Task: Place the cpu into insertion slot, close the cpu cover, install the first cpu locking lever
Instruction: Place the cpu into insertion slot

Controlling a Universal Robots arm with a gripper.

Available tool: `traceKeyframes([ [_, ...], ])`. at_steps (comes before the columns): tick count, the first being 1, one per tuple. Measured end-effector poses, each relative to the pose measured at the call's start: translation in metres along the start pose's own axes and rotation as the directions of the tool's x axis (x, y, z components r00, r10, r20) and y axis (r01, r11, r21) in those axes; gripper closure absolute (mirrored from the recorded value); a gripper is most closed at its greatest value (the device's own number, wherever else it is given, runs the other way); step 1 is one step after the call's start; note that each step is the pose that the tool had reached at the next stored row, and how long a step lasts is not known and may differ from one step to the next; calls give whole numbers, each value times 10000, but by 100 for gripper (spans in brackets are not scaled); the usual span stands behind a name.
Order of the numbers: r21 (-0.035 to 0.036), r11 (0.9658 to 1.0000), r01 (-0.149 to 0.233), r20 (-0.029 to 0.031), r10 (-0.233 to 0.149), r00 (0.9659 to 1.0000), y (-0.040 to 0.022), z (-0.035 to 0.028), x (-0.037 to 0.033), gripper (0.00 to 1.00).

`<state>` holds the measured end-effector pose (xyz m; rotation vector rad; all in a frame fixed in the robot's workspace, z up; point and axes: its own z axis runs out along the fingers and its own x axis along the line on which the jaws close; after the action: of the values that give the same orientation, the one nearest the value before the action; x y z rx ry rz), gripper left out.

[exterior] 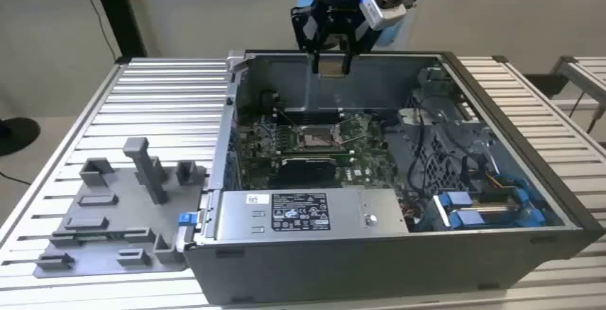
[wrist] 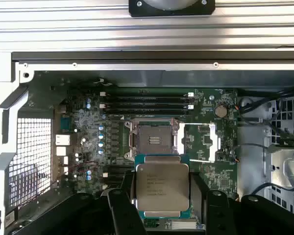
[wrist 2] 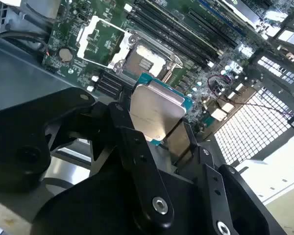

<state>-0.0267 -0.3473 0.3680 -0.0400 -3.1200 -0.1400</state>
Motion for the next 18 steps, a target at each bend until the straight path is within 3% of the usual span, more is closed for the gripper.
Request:
traceKeyframes([
  [14, 0, 10000, -4, 0, 4, 10000, 0, 0, 2, 100],
  [18, -7, 9994, -342, 30, 342, 9994, 0, 0, 2, 100],
])
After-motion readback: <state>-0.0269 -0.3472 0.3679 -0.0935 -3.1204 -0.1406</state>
